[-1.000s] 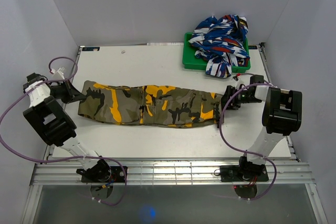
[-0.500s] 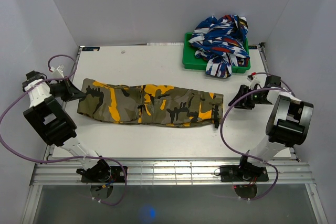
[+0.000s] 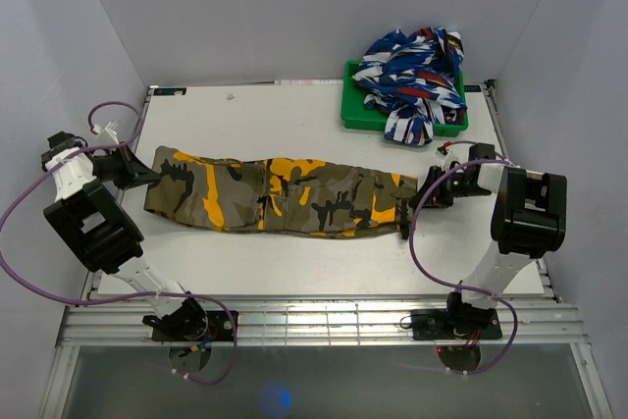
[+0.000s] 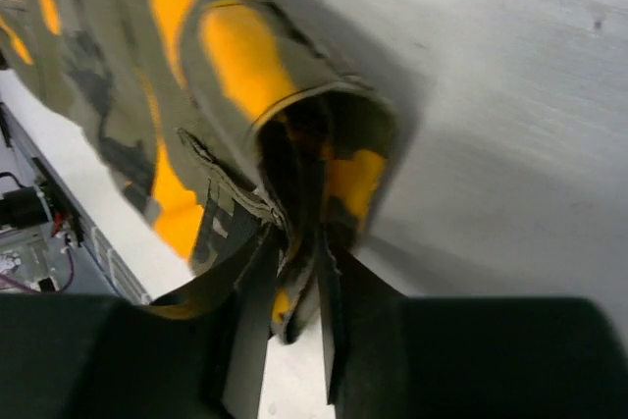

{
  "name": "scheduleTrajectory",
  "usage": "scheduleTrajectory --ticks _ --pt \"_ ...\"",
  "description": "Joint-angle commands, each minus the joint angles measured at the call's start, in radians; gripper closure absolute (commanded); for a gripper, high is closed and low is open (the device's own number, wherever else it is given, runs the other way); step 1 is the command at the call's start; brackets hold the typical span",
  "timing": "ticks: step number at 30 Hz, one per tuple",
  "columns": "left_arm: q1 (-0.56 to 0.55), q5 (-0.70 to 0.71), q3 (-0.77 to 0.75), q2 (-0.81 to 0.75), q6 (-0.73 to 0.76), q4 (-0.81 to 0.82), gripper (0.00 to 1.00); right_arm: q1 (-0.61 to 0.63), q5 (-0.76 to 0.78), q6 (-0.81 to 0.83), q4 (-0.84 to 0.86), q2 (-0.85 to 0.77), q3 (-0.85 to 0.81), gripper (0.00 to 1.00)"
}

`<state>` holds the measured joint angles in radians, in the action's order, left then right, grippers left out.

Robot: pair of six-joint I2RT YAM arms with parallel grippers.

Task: Fold and stack the trousers
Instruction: Fold the trousers

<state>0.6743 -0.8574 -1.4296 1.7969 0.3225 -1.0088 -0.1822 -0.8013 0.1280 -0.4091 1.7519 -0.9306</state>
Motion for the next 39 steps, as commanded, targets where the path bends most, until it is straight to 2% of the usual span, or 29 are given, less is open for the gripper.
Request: scheduleTrajectory --ticks 1,10,20,30,31,39 --pt "-0.001 -0.052 -0.048 -0.039 -0.011 0.03 1.0 0.013 0.096 -0.027 0.059 0.076 0.001 0.75" --pt "-0.123 -0.075 -0.147 -0.143 -0.105 -0.004 1.0 0.079 0.171 -0.042 0.089 0.118 -0.01 0.9" --pt "-0.433 -0.118 -0.219 -0.191 -0.336 0.019 1.0 0.099 0.287 -0.065 0.125 0.089 0.027 0.92" --pt "-0.657 -0.204 -0.253 -0.148 -0.655 0.288 1.0 0.118 0.323 -0.087 0.121 0.092 0.021 0.92" --pt "-0.718 -0.203 -0.252 -0.143 -0.695 0.314 1.0 0.121 0.326 -0.087 0.121 0.093 0.019 0.92" --pt "-0.943 -0.112 -0.198 -0.105 -0.801 0.476 1.0 0.128 0.318 -0.097 0.13 0.089 0.022 0.92"
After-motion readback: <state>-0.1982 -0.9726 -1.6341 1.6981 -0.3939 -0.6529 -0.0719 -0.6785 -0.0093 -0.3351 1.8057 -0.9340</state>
